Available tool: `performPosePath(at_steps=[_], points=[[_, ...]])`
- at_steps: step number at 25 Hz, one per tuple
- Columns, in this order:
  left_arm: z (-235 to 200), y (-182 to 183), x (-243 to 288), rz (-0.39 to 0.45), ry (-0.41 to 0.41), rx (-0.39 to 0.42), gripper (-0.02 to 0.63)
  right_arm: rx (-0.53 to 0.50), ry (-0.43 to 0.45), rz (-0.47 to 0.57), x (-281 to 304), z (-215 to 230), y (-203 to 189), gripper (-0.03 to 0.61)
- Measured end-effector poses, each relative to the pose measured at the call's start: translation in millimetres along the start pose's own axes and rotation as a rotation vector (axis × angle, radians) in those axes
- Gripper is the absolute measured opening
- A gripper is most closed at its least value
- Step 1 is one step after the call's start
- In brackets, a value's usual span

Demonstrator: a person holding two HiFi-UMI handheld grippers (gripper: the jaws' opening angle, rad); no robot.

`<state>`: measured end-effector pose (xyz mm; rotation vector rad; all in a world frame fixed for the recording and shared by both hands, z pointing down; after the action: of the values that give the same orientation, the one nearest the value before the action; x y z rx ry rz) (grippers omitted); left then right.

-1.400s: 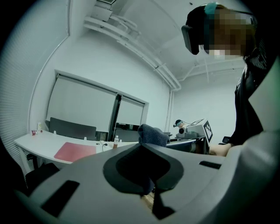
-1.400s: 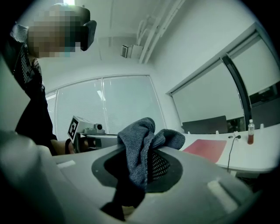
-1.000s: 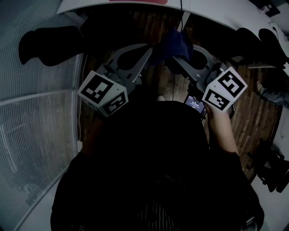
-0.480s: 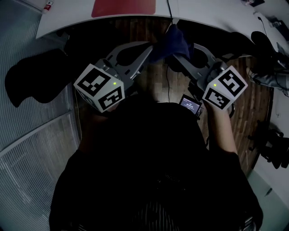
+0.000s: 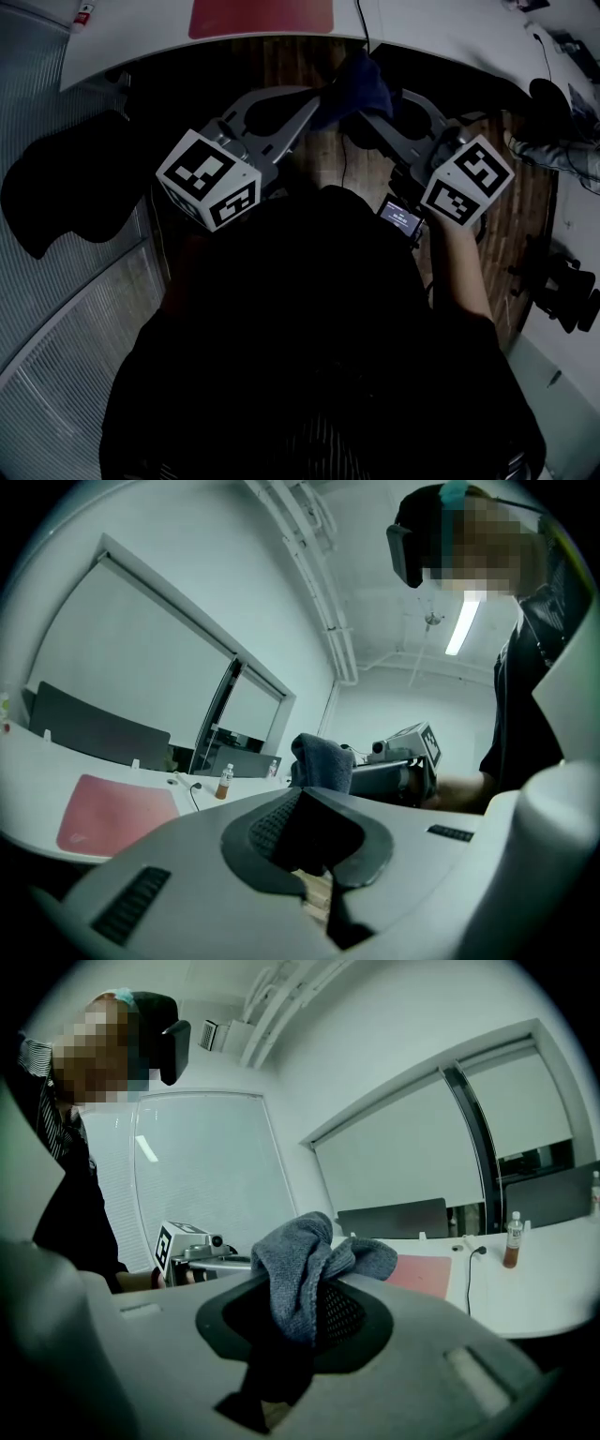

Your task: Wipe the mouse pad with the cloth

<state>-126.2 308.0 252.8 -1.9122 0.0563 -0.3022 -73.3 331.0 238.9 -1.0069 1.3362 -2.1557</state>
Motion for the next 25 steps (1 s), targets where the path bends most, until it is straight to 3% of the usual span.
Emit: performPosePath(at_steps=[6,8,12,15,19,25], points=[[24.8,21.3,-61.2,0.017,0.084,-0.013,0.006,-0.009,0.053,0.007,-9.9,-52.1,29.0,0.091],[20.2,22.8,-64.1,0.026,0.114,-0.01,0.006,-0.018,0.08,0.005,-4.1,-50.0,29.4,0.091],[-54.0,27.3,-12.7,0.014,0.131,-0.008,0.006,-0.016,0.109,0.014,41.3,34.9,39.0,0.091],[-85.0,36.4,2.3,-0.003,0.14,0.009,0.006,-0.024,0.138,0.026,65.5,66.0,54.5,0.091],[-135.9,69.9,46.7,0.036,0.194,0.006,0.006,-0.033,0.175,0.042,84.7,129.6,84.0,0.091],[-159.1,109.0,72.8,0.015,0.257,0.031,0.006,-0.056,0.231,0.052,88.1,172.5,121.0,0.091]])
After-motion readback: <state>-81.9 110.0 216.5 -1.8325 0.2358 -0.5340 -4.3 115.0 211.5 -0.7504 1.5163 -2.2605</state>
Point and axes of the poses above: the fingertips, and each gripper's own axes: x forward along the fingers, z to its right, y out of its top, the point moved 1 cm from there along -x, backward along the fingers, and after that the axes turned 7 degrees about -z, right-handed, at the moved point
